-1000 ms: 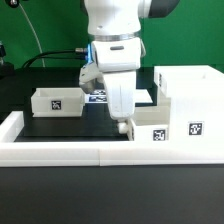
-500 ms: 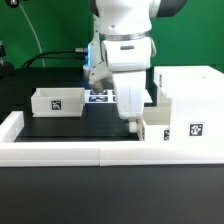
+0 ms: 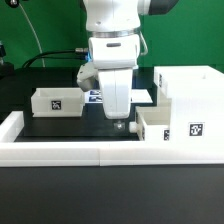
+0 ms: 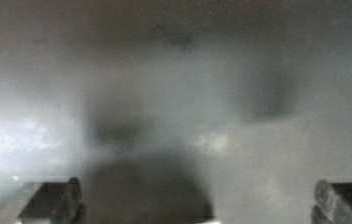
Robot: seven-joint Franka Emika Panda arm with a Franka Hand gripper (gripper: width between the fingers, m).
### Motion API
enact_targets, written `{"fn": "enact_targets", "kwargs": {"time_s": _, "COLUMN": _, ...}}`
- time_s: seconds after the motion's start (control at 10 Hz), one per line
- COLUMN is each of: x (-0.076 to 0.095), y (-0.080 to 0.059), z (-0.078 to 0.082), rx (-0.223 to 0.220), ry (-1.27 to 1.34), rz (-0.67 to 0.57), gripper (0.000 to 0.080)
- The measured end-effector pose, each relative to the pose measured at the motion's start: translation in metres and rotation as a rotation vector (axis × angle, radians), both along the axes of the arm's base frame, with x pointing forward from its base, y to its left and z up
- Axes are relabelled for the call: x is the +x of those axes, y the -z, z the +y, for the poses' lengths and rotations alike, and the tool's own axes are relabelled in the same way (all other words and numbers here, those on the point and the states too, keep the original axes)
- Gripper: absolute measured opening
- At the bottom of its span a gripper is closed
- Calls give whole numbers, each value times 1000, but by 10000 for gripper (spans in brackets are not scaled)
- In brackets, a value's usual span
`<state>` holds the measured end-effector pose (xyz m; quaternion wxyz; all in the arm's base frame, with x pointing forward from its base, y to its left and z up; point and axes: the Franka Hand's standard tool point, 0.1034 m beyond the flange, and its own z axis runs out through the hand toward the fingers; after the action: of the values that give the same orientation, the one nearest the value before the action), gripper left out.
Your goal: Assemble drawer
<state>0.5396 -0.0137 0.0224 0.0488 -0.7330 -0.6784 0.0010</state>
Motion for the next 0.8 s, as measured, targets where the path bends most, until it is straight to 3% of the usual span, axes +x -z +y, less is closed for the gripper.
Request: {"fn": "enact_targets", "kwargs": {"time_s": 0.8, "x": 1, "y": 0, "z": 43, "rx": -16, "ry": 120, "rz": 11, "gripper": 649}}
